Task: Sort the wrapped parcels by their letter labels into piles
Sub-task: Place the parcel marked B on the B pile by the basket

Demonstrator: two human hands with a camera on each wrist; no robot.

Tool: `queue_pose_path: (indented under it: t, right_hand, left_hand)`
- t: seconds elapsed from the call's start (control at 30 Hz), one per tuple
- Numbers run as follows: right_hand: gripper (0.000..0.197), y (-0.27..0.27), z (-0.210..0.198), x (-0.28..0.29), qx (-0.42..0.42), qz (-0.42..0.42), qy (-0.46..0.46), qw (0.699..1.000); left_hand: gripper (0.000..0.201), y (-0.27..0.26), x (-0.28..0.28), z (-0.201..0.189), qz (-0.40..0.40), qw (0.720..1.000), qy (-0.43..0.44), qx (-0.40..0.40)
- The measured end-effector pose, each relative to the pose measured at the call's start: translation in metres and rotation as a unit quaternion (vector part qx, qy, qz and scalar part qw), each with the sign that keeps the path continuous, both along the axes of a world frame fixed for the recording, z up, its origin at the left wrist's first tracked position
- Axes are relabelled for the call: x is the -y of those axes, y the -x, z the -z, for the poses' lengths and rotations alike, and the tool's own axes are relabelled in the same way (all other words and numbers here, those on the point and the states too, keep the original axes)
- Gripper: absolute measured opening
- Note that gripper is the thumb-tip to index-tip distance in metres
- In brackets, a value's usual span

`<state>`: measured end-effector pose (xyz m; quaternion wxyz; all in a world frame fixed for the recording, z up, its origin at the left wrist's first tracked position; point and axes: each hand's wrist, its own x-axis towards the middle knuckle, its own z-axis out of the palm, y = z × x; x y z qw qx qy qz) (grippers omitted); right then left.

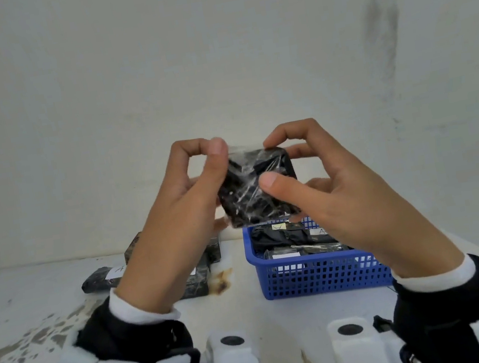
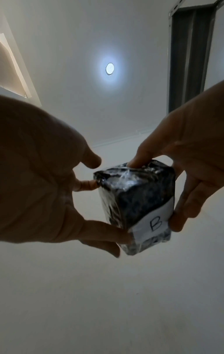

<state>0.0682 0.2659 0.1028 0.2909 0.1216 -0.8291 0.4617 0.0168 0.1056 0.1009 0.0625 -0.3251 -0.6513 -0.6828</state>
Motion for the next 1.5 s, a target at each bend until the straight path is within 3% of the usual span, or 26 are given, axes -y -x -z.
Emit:
queue_pose_path:
  t: [0.1, 0.2, 0.27, 0.4, 0.53, 0.67, 0.8, 1.23, 1.5]
  right_hand:
    - [0.023, -0.001, -0.001, 0.004, -0.003, -0.004, 0.015, 1.0]
    - [0.029, 0.0, -0.001, 0.004, -0.014, -0.005, 0.053, 0.998]
    - [0.048, 0.002, 0.0, 0.0, -0.014, -0.007, 0.076, 0.997]
    - [0.078, -0.001, -0.002, -0.001, 0.007, 0.006, 0.077, 0.997]
    - [0.081, 0.001, -0.002, -0.006, 0.024, 0.008, 0.071, 0.997]
    - [0.085, 0.002, -0.003, -0.006, 0.028, 0.017, 0.064, 0.997]
    - [0.091, 0.001, -0.004, -0.003, 0.029, 0.036, 0.039, 0.998]
    - [0.073, 0.002, -0.003, -0.01, 0.024, 0.058, 0.046, 0.997]
    - [0.061, 0.001, -0.004, -0.008, -0.008, 0.094, 0.034, 0.995]
  left_hand:
    - [0.018, 0.001, 0.001, 0.0, 0.029, 0.999, -0.01, 0.03]
    - [0.051, 0.004, 0.003, 0.0, 0.017, 0.999, -0.012, 0.048]
    - [0.066, 0.003, 0.002, 0.0, 0.008, 0.998, -0.015, 0.056]
    - [0.057, 0.0, 0.001, -0.002, 0.007, 0.998, -0.027, 0.049]
    - [0.051, 0.0, 0.002, -0.002, 0.006, 0.999, -0.025, 0.028]
    - [0.067, 0.0, 0.002, 0.0, -0.007, 1.0, -0.001, -0.002]
    - [0.066, 0.001, 0.002, 0.001, -0.007, 1.0, 0.006, -0.02]
    - [0.061, 0.005, 0.004, 0.002, -0.024, 0.998, 0.032, -0.045]
    - [0.043, 0.005, -0.003, 0.006, -0.004, 0.999, 0.038, -0.034]
